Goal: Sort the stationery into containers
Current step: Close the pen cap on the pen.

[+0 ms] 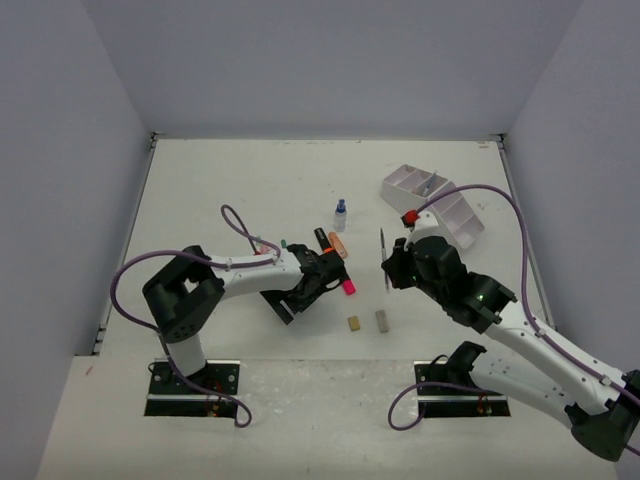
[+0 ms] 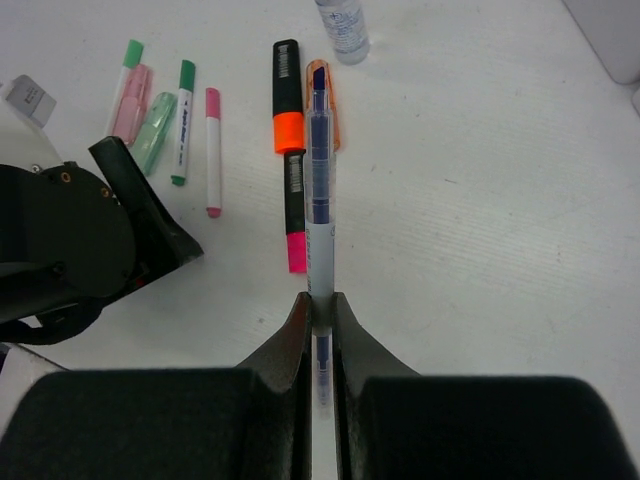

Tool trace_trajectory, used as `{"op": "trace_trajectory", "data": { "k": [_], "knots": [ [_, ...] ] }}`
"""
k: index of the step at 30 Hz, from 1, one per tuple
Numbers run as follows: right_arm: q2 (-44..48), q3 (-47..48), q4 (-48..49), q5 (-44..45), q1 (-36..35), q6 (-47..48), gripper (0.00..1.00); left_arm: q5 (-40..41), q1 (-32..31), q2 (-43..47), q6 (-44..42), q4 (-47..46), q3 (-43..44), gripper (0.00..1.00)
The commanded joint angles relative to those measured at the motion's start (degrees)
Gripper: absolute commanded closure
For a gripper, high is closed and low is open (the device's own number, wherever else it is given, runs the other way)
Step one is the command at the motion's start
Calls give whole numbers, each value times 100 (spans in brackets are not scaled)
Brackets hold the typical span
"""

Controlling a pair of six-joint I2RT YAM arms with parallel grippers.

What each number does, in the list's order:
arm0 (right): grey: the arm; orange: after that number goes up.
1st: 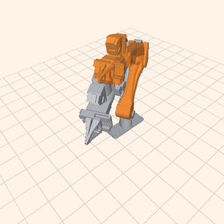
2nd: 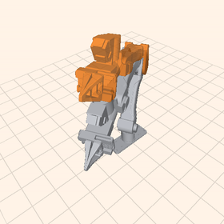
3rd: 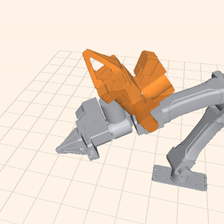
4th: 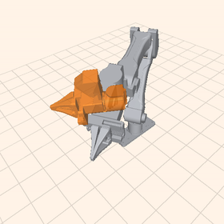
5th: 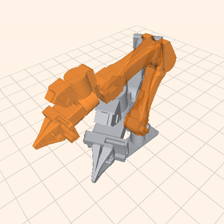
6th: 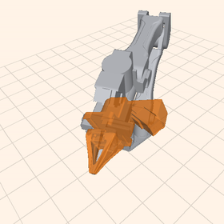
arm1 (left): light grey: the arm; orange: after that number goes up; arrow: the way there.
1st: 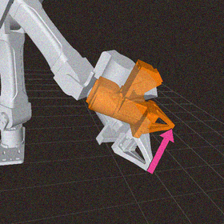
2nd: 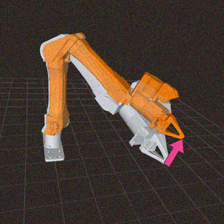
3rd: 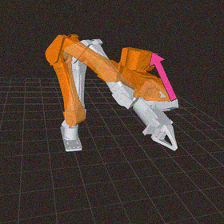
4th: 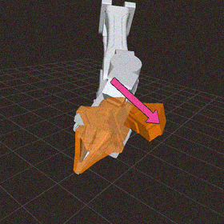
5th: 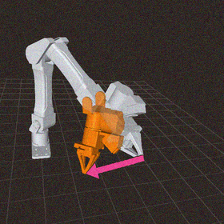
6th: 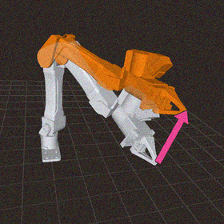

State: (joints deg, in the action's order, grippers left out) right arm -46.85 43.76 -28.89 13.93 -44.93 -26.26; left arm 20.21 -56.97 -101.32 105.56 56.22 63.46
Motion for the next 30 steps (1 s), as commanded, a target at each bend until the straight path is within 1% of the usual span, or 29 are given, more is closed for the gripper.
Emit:
{"op": "trace_trajectory", "data": {
  "k": [1,8,9,10,13,16,17,18,21,25,30],
  "knots": [
    [46,-35,340,-280,27,130,100,-186,72,-156,229,-192,194,17],
    [162,-128,423,-471,19,143,100,-205,164,-323,269,-180,237,20],
    [172,-142,433,-496,19,134,100,-190,173,-313,284,-175,237,21],
    [182,-148,436,-516,24,135,100,-163,183,-309,290,-179,226,26],
    [197,-145,440,-544,19,138,100,-159,201,-322,286,-246,204,33],
    [219,-140,436,-550,27,146,100,-215,212,-378,247,-323,209,38],
    [233,-140,430,-556,22,147,100,-244,219,-405,214,-360,210,42],
    [246,-140,432,-562,19,143,100,-274,221,-426,186,-399,206,44],
    [264,-147,436,-573,19,147,100,-319,221,-451,165,-431,189,45],
    [264,-140,428,-621,19,155,100,-370,221,-441,132,-608,112,54],
    [306,-148,443,-708,19,186,100,-419,230,-483,48,-740,87,59]
  ]
}}
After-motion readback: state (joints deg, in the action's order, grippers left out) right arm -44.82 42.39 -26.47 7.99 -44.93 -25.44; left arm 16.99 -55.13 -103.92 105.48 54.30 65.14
